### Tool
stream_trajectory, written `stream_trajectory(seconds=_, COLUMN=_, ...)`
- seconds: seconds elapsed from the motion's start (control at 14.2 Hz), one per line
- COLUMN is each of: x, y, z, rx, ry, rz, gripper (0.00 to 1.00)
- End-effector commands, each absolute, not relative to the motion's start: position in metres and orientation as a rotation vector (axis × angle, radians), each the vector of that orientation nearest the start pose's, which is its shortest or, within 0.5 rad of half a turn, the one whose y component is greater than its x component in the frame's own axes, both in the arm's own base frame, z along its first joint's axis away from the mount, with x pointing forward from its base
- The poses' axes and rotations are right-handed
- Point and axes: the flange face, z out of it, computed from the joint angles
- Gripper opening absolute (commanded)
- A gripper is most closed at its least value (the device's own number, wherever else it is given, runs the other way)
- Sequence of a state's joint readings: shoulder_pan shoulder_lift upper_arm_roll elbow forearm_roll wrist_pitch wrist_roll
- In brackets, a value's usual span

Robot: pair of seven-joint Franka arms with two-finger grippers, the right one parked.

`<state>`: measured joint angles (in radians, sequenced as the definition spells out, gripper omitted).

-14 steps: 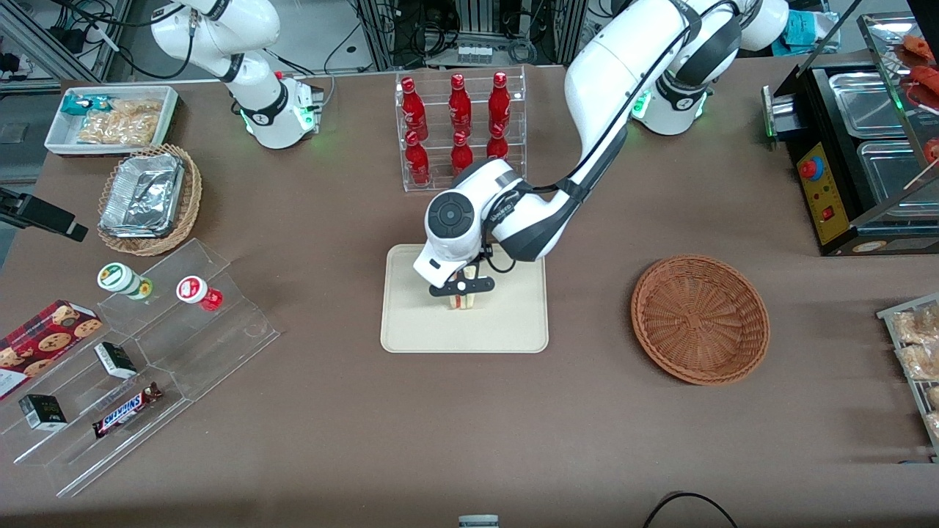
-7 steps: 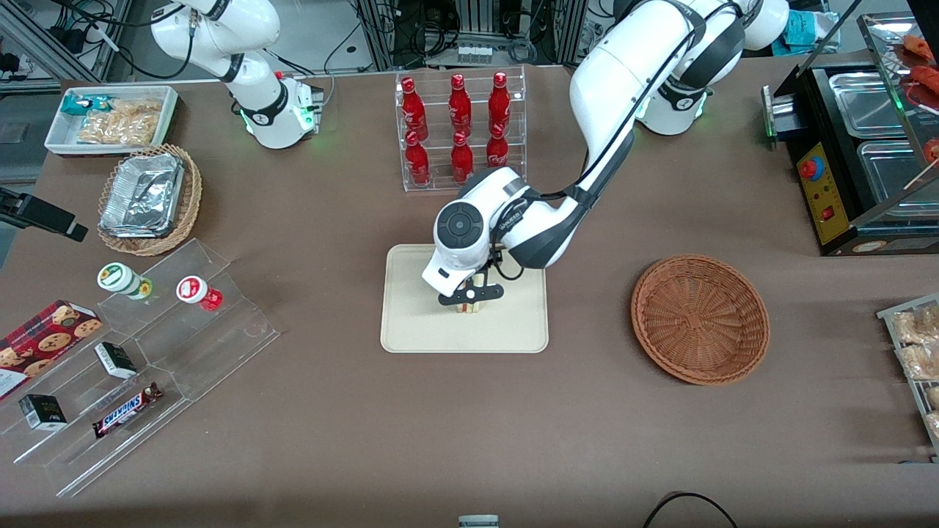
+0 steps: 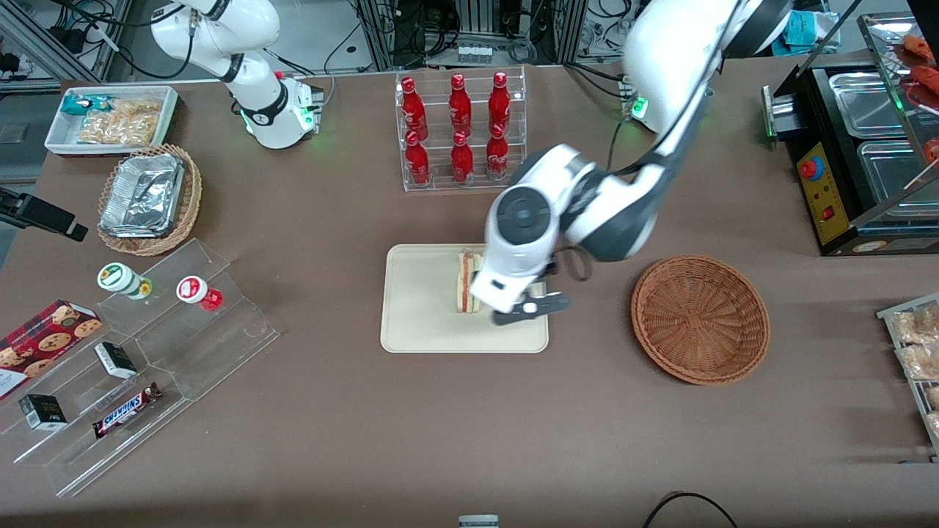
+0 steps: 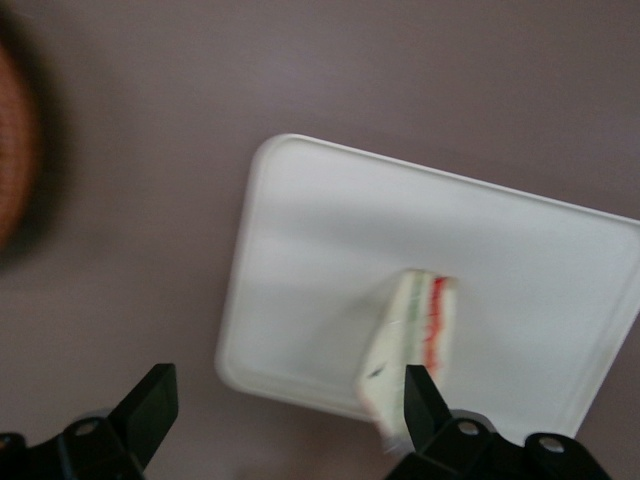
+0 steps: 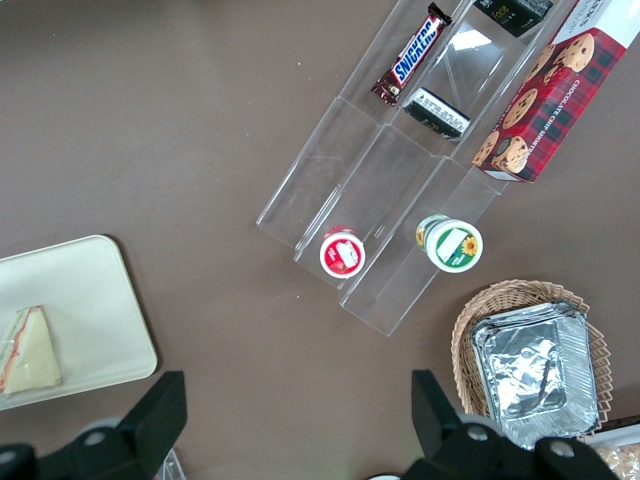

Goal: Place sandwich from basket to tray

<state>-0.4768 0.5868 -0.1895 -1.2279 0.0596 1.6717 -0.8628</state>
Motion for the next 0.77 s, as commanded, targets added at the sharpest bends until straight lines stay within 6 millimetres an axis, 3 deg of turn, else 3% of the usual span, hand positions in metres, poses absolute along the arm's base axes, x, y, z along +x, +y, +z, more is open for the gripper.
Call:
stream_trajectory(seconds=0.0, x=0.58, y=-0.306, z=0.491, rx=-3.022, ry=-0.189, rz=0.288, gripper=1.0)
stream_trajectory(seconds=0.21, x=0.585, y=-0.221, z=0.538, rx=-3.014, ry=-0.134, rz=0.35, gripper=1.0)
stream_trajectory(seconds=0.42, x=0.574, y=-0.147, z=0.584, rx=-3.011, ry=-0.122, rz=0.389, gripper=1.0)
stream_trajectory(seconds=0.56, x=0.563, y=-0.126, z=0.61, rx=-3.027, ry=-0.137, rz=0.373, gripper=1.0)
stream_trajectory(seconds=0.7, x=0.551, y=-0.128, z=0.626, rx=-3.022, ry=-0.134, rz=0.35, gripper=1.0)
